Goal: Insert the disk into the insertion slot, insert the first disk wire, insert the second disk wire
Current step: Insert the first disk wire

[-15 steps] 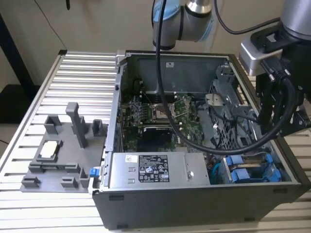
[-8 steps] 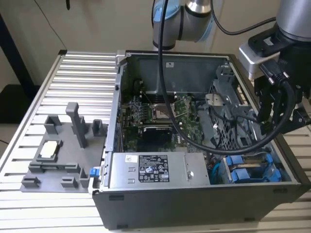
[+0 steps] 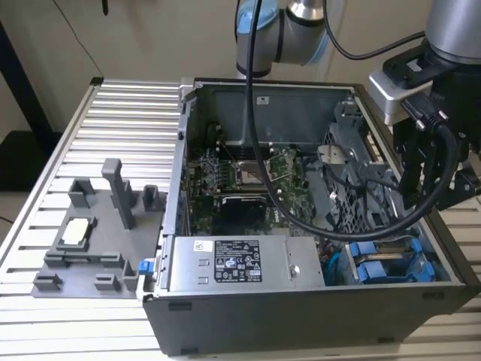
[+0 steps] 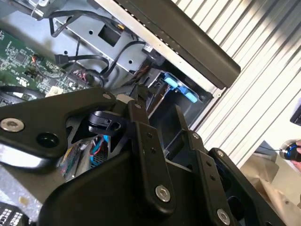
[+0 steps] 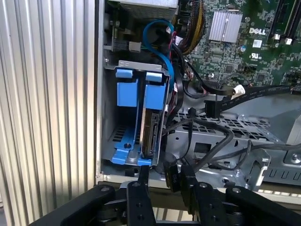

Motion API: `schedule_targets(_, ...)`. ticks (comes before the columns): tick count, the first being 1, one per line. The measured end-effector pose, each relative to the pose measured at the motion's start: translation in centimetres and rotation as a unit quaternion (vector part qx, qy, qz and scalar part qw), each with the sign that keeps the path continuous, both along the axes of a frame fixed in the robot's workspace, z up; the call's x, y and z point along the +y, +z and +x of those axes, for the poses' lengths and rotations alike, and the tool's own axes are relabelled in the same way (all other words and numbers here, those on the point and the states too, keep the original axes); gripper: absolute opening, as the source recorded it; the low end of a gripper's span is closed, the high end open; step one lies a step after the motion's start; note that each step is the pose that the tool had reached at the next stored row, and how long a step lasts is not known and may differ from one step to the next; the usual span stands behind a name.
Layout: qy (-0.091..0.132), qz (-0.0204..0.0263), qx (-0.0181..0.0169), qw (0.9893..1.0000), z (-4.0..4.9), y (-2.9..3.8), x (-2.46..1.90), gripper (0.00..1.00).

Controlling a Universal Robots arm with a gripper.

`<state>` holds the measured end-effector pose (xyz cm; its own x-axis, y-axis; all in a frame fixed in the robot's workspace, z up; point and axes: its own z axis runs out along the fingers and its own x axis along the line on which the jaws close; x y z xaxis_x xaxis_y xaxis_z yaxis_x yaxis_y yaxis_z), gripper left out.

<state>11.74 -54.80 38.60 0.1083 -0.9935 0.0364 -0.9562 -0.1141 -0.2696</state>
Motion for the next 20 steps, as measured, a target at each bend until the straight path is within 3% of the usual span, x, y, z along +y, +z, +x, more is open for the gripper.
schedule_targets(6,0.0,0.0,0.0,1.0,0.0,0.0,0.0,0.4)
schedule_targets(9,0.0,0.0,0.0,1.0,0.0,0.0,0.0,0.32)
schedule_targets(11,0.0,0.0,-0.0001,1.0,0.0,0.0,0.0,0.2)
schedule_targets(20,0.0,0.0,-0.0001,1.0,0.0,0.0,0.0,0.19)
